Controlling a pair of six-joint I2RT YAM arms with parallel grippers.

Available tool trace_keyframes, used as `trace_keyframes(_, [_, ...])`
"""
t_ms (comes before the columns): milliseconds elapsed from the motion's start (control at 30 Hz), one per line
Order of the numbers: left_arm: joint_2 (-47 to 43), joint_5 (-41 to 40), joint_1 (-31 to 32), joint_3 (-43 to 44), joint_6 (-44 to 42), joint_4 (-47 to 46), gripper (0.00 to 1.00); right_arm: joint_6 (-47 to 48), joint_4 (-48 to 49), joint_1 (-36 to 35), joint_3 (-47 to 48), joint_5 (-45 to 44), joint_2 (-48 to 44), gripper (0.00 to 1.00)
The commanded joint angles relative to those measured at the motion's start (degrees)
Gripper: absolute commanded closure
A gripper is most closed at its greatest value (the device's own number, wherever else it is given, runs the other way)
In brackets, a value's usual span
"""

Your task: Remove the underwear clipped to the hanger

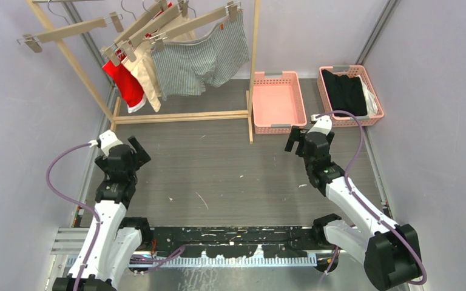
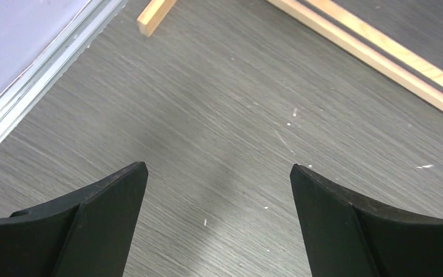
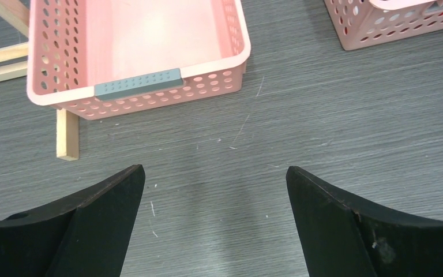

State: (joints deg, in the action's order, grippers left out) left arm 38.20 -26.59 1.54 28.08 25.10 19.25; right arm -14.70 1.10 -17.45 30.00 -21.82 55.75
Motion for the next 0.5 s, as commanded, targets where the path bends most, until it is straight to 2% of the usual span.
trace_keyframes(0, [-0.7, 6.2, 0.1, 7.4, -2.1, 1.5, 0.02, 0.6, 2.6, -0.7, 0.2, 1.2, -2.9, 0.01])
trace_keyframes(133, [-0.7, 12.2, 0.0, 12.4, -3.6, 3.8, 0.02, 0.8, 2.5, -0.8, -0.1, 1.6, -4.6, 0.01])
trace_keyframes(467, [-2.3, 21.0, 0.0, 26.7, -5.3, 10.4, 0.02, 1.1, 2.3, -1.0, -0.5, 2.4, -6.9, 0.01])
